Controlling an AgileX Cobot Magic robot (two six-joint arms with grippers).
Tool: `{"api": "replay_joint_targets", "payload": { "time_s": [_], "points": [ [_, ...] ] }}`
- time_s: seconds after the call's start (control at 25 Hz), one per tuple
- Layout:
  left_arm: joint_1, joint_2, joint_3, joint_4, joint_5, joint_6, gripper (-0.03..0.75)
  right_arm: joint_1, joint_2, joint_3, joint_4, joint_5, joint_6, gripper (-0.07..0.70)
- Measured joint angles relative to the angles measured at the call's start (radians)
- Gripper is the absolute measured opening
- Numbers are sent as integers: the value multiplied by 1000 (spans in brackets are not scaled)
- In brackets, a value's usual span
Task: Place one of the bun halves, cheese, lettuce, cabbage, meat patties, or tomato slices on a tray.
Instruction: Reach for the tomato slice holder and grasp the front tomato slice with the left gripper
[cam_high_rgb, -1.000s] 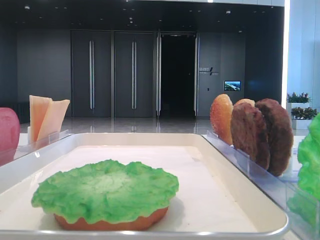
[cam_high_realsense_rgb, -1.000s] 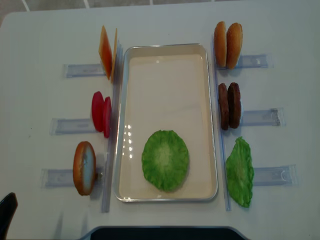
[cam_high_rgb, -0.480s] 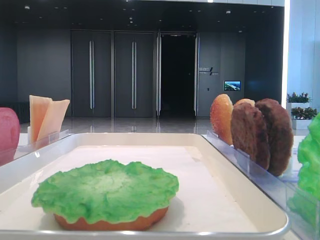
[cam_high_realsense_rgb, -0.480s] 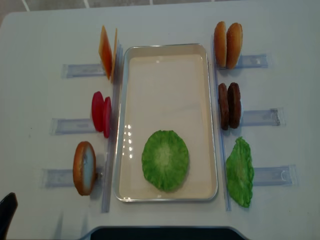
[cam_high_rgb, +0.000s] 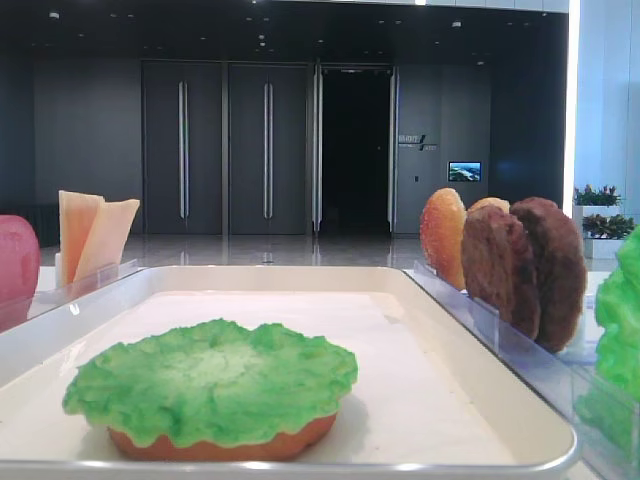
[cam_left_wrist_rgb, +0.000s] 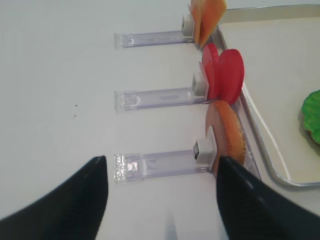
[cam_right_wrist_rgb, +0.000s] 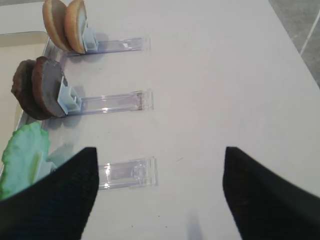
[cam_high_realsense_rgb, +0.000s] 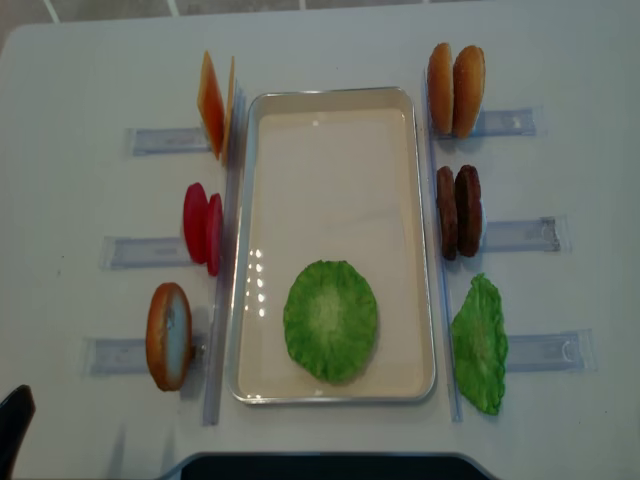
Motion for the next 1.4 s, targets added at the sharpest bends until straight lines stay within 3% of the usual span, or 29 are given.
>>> {"api": "replay_joint_targets", "payload": {
  "time_s": [0.6, 1.0, 1.24, 1.4],
  "points": [
    [0, 48, 0, 38, -1, 5, 517, 0, 0, 0, 3, 0, 0, 524],
    [0, 458, -104, 45, -31, -48, 517, 0, 0, 0, 3, 0, 0, 524],
    [0, 706, -185, 45, -111, -67, 517, 0, 0, 0, 4, 0, 0, 524],
    [0, 881, -258, 45, -123, -69, 517, 0, 0, 0, 4, 0, 0, 524]
  ]
}}
